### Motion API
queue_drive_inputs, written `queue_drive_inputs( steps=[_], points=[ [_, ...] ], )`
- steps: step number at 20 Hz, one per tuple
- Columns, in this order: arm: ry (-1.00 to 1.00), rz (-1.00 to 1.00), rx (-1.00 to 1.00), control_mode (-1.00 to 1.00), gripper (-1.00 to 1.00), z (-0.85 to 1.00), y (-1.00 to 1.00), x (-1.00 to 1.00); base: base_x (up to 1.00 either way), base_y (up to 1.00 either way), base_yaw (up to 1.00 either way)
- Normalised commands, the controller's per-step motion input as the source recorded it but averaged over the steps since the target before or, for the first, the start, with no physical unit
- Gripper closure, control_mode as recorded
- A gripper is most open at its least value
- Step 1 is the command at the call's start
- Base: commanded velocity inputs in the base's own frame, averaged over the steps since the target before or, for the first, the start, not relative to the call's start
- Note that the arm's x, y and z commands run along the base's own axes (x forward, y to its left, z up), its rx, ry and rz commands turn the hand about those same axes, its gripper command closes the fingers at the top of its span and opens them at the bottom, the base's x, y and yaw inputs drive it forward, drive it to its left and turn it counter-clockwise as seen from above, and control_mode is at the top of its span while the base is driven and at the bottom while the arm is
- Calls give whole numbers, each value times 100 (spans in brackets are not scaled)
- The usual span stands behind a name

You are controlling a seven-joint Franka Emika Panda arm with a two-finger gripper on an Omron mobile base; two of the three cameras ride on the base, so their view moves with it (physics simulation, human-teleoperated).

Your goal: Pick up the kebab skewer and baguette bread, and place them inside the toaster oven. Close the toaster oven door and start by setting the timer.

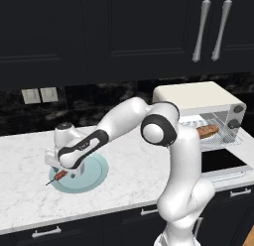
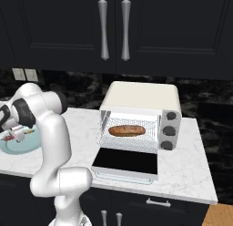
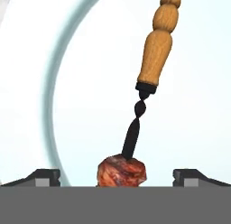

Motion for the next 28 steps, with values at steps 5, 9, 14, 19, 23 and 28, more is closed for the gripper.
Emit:
queue_drive_inputs(
  steps=[5, 9, 14, 19, 23, 28],
  points=[
    [0, 0, -1, -100, 100, -14, 0, 0, 0, 0, 0],
    [0, 0, 0, -100, 100, -12, 0, 0, 0, 0, 0],
    [0, 0, 1, -100, 100, 4, -6, 0, 0, 0, 0],
    [0, -1, 4, -100, 100, 44, -19, 3, 0, 0, 0],
    [0, -10, 0, -100, 100, 71, -22, -5, 0, 0, 0],
    [0, -15, 0, -100, 100, 51, -44, -34, 0, 0, 0]
  ],
)
